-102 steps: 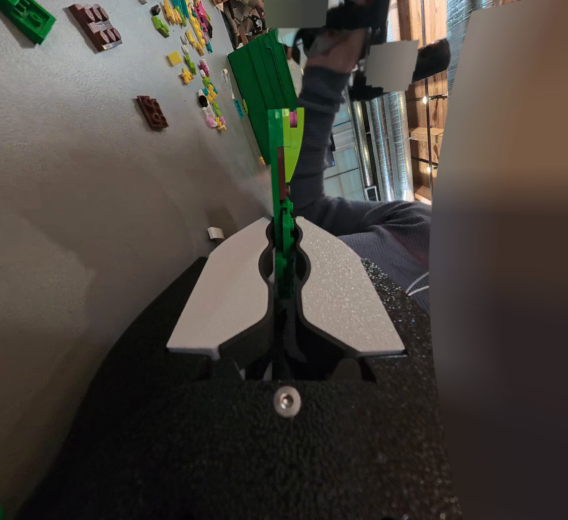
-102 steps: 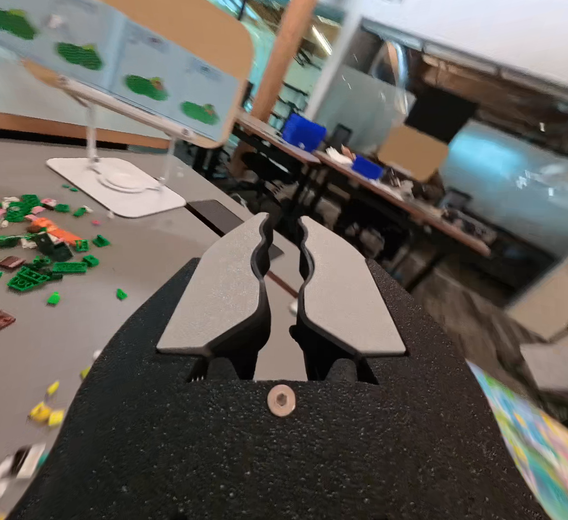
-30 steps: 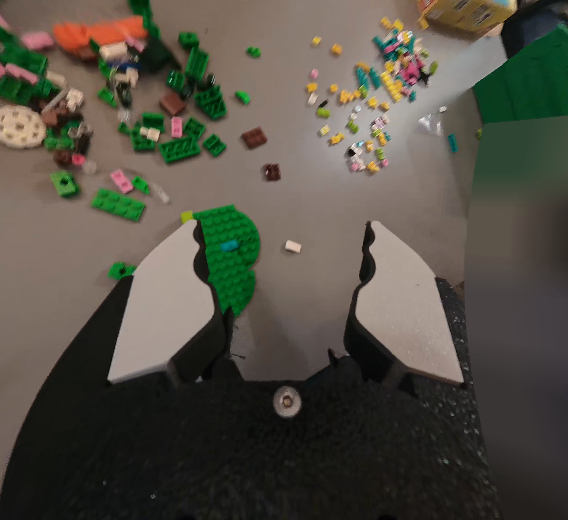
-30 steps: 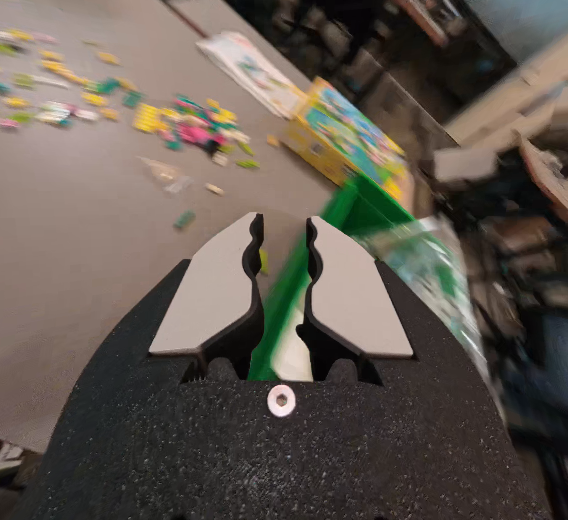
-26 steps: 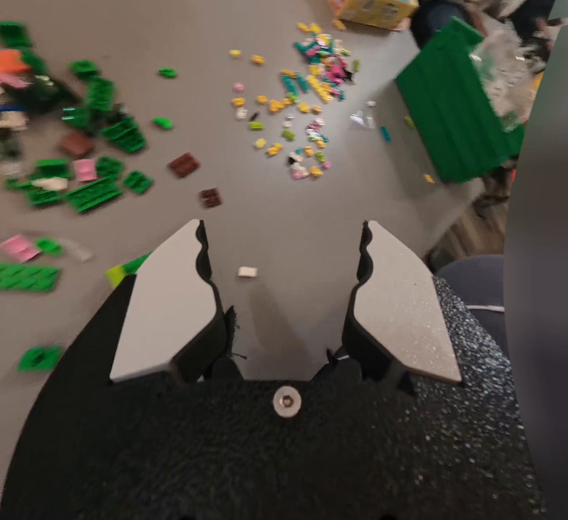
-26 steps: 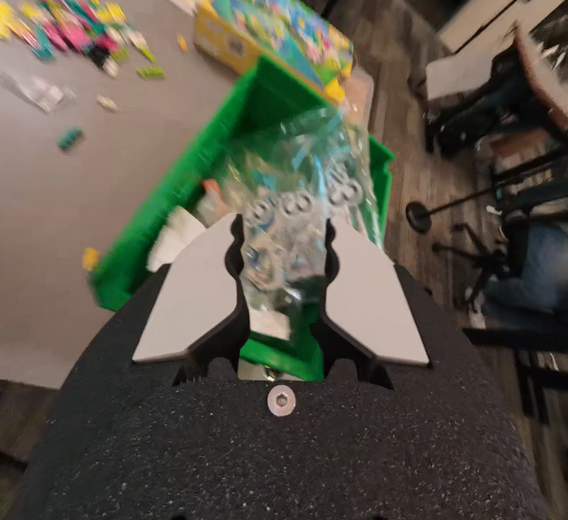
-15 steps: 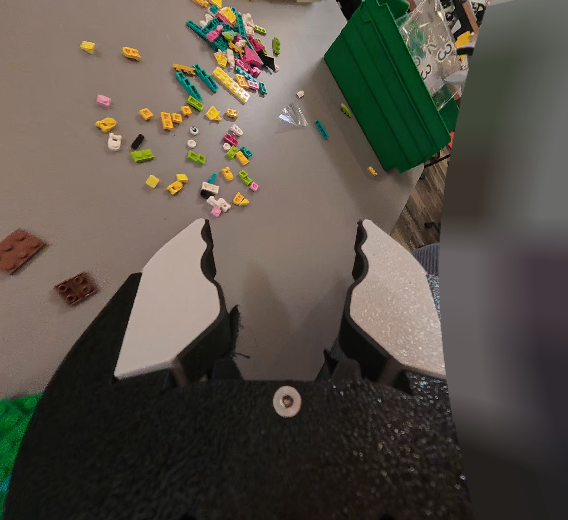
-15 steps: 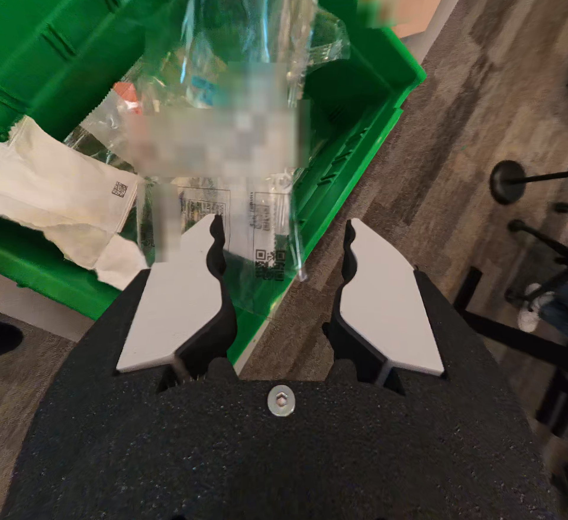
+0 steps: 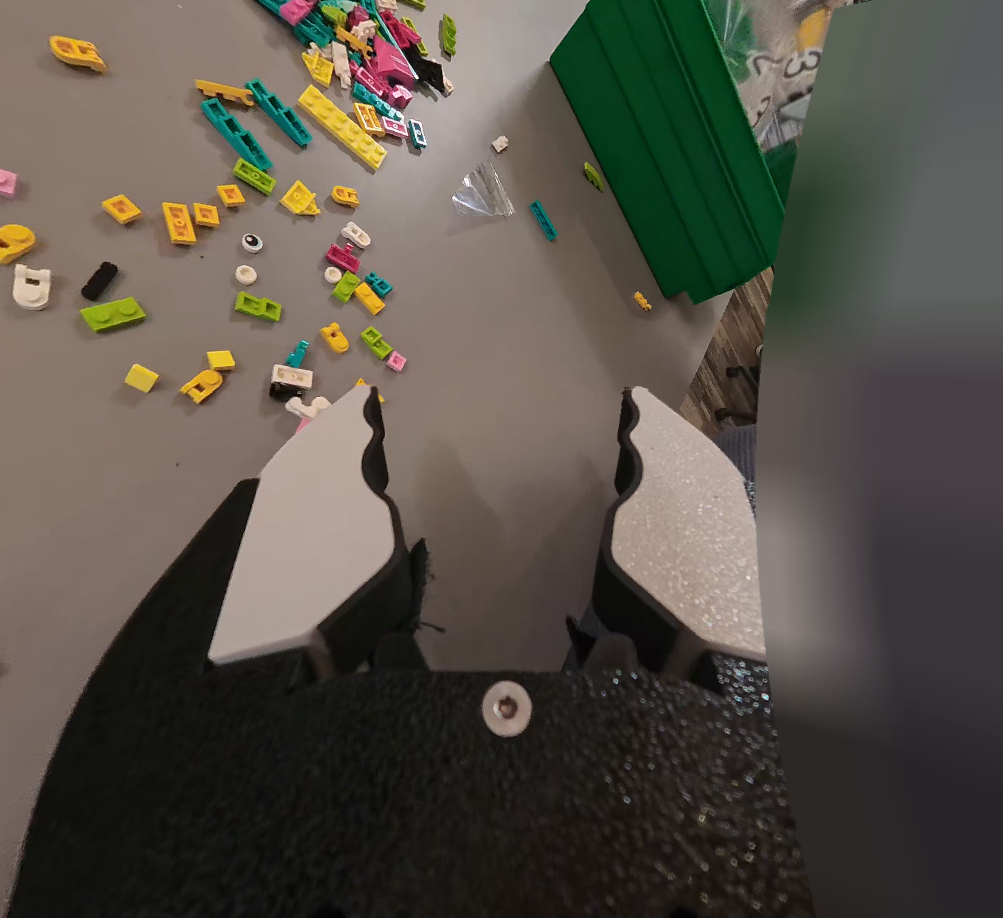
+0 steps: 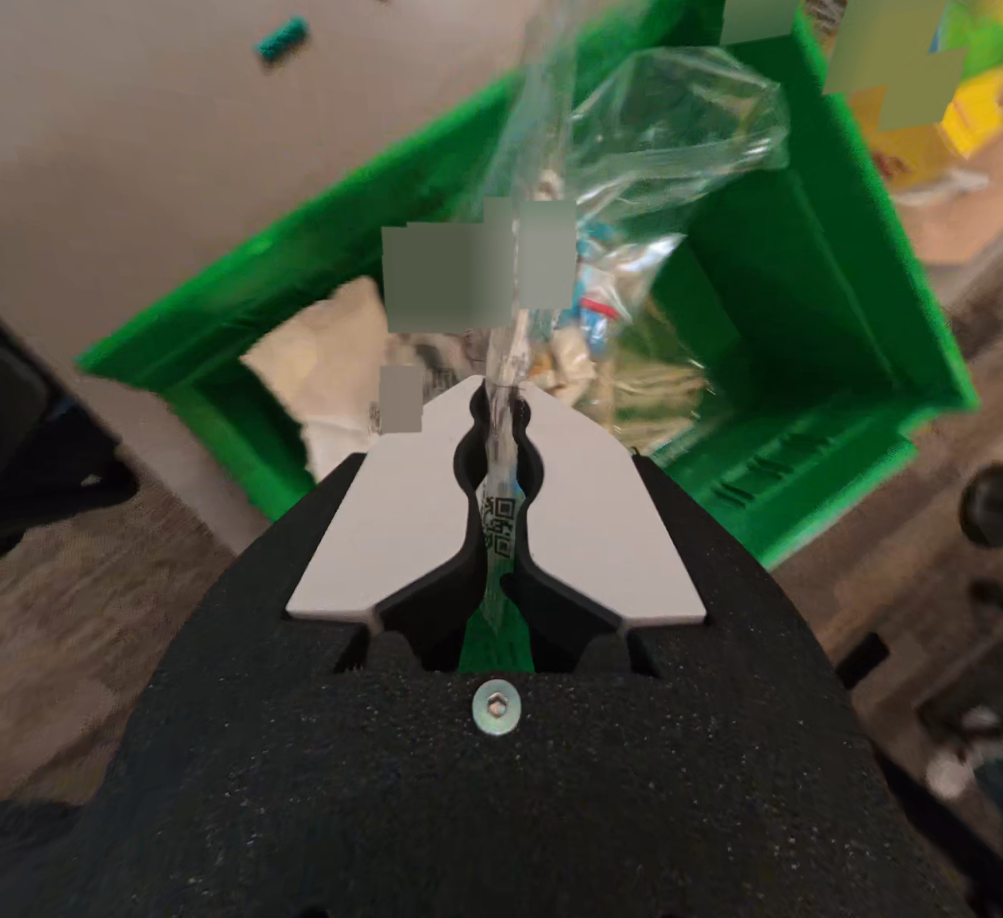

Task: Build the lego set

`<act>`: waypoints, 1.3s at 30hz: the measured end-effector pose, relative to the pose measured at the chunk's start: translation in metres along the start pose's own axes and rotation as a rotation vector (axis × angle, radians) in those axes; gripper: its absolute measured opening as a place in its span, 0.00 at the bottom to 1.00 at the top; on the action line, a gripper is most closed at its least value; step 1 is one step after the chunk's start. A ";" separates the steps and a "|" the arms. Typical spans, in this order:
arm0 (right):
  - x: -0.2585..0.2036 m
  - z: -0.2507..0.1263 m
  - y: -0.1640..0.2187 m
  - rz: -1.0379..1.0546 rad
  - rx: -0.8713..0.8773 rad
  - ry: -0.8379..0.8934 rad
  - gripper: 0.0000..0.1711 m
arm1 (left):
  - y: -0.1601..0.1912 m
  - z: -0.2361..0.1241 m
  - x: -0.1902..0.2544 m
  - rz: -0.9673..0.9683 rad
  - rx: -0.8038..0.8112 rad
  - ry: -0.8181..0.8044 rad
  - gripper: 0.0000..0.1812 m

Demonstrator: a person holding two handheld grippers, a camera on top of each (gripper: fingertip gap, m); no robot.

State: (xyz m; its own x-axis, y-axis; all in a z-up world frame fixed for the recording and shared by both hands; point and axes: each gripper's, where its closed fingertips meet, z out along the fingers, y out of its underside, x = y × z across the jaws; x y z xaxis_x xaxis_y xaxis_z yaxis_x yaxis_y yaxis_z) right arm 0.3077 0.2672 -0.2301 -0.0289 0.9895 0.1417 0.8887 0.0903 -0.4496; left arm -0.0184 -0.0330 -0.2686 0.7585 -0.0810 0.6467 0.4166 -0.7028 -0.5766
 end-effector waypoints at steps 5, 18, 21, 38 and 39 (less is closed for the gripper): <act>-0.061 0.000 0.013 -0.082 -0.082 -0.260 0.14 | 0.003 0.002 0.000 0.000 -0.013 -0.005 0.46; 0.031 -0.059 0.020 0.155 0.131 0.009 0.23 | 0.009 -0.004 -0.010 -0.044 0.014 0.008 0.45; 0.065 -0.060 0.031 0.174 0.045 0.219 0.21 | 0.011 -0.004 -0.012 -0.058 0.014 0.010 0.44; 0.038 -0.063 0.085 0.516 0.015 0.441 0.00 | -0.001 -0.001 -0.013 -0.058 0.010 0.019 0.43; 0.030 -0.062 0.087 0.580 0.067 0.425 0.00 | -0.002 0.000 -0.012 -0.058 0.012 0.026 0.43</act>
State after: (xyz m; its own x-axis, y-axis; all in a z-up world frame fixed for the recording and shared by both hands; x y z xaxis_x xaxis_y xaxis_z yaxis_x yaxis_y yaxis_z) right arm 0.4122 0.2982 -0.2102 0.6316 0.7520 0.1886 0.6767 -0.4160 -0.6075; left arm -0.0283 -0.0309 -0.2754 0.7197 -0.0586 0.6918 0.4655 -0.6985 -0.5434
